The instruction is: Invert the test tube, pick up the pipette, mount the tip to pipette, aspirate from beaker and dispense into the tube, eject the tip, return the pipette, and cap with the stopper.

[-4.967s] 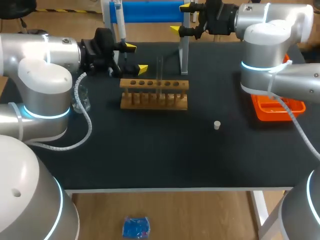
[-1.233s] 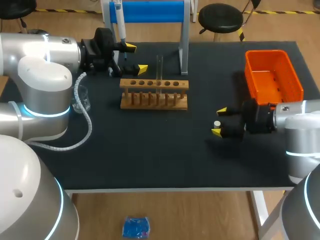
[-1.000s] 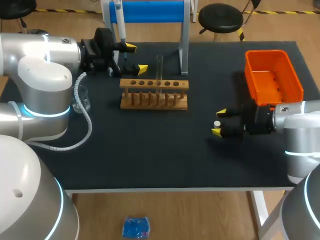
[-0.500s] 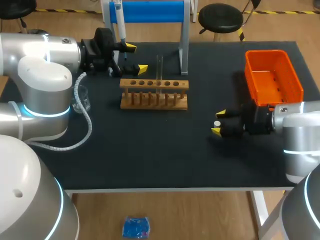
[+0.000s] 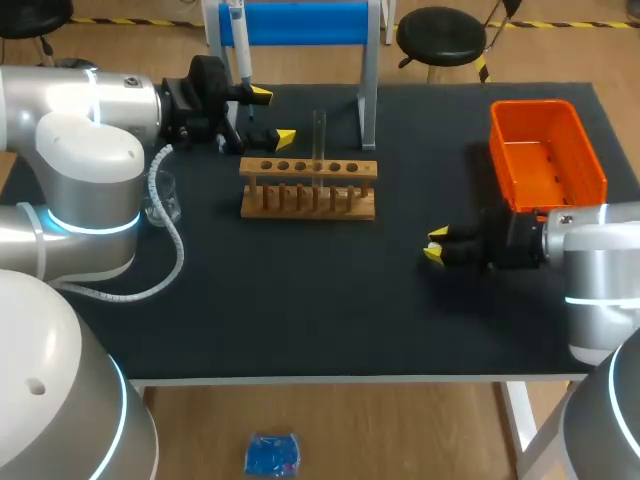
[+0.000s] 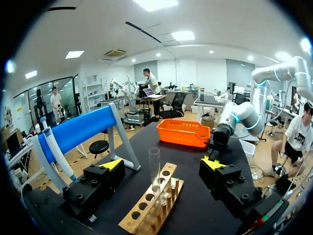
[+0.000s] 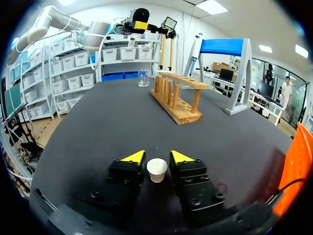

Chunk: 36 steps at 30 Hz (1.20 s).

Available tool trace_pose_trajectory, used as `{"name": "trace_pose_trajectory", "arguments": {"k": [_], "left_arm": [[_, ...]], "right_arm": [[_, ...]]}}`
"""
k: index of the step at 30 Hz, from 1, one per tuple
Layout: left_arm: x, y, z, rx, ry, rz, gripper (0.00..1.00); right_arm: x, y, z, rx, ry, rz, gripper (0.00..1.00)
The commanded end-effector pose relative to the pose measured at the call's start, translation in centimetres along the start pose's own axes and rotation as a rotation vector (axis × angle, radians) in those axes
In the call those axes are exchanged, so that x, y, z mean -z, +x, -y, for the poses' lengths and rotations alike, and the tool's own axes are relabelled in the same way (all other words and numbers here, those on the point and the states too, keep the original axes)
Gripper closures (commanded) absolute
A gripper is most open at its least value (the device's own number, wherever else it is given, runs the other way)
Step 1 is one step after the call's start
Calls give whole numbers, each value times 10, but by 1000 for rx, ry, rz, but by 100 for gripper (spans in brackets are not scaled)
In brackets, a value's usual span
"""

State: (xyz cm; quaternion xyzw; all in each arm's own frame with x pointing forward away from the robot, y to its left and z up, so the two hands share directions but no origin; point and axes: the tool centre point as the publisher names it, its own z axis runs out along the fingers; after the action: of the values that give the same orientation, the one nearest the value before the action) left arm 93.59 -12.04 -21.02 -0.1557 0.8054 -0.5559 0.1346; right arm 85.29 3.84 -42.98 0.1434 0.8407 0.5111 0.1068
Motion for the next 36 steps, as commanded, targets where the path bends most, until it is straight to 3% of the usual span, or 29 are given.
{"name": "trace_pose_trajectory", "arguments": {"k": [1, 23, 30, 36], "left_arm": [[0, 0, -1, -1, 3, 1, 0], [0, 0, -1, -1, 3, 1, 0], [0, 0, -1, -1, 3, 1, 0], [0, 0, -1, -1, 3, 1, 0]], "right_arm": [[-1, 1, 0, 1, -1, 2, 100], [5, -3, -9, 5, -12, 19, 100], [17, -4, -25, 10, -4, 37, 100], [33, -1, -55, 21, -16, 39, 100]]}}
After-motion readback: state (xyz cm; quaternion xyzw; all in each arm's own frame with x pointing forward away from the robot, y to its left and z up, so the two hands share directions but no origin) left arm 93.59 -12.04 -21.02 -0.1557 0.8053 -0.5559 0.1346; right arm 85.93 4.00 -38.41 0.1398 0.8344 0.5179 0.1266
